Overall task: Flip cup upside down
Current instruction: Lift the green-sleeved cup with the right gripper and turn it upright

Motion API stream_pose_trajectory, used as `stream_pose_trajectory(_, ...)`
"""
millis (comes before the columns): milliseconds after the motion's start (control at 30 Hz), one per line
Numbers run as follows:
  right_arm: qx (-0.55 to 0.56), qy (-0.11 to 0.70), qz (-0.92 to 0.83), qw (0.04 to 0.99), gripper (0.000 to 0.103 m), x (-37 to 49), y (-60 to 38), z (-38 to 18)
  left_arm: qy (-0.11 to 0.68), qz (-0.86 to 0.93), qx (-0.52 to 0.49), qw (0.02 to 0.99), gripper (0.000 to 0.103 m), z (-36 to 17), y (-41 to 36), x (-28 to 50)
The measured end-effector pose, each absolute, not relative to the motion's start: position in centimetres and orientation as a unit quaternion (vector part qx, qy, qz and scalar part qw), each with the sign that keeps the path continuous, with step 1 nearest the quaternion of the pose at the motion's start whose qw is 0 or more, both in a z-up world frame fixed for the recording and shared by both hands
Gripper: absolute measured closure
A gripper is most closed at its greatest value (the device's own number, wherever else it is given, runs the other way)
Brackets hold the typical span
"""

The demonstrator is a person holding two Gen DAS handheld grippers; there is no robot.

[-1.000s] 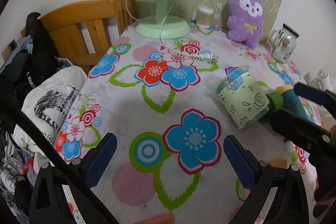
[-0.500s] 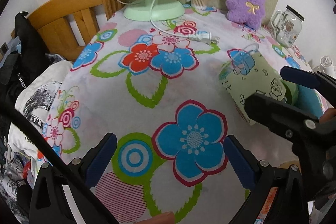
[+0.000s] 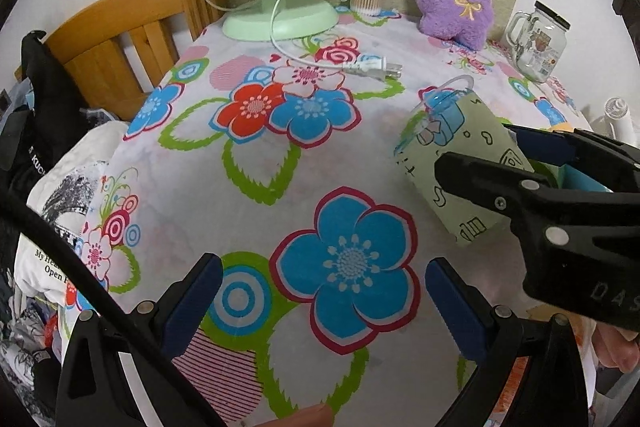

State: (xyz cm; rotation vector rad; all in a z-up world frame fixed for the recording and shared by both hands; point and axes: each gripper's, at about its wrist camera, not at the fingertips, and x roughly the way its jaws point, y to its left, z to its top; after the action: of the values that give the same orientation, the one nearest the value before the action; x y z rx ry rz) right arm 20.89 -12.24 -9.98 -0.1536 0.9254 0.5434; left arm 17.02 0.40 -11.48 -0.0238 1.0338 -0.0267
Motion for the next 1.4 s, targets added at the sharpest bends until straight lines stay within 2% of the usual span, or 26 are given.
stream_pose_trajectory(367,-0.045,0.411,0.245,0.877,0.039,17.6,-15.3,-6.4,0.476,-0.022,-0.011,0.879,0.001,-9.2,-0.6,14.5)
stream_pose_trajectory(767,-0.028,0.382,0.211,0.899,0.039,10.0,-21.3,-2.9,0.453,-0.045,0.0,0.89,0.001,-6.8,-3.5,10.2)
stream_pose_trajectory(1400,-0.027,0.415,0.161,0.895,0.039,-4.1,-25.2,-5.7,0.437,-0.055,0.004,0.898,0.001,-6.2,-6.5,5.3)
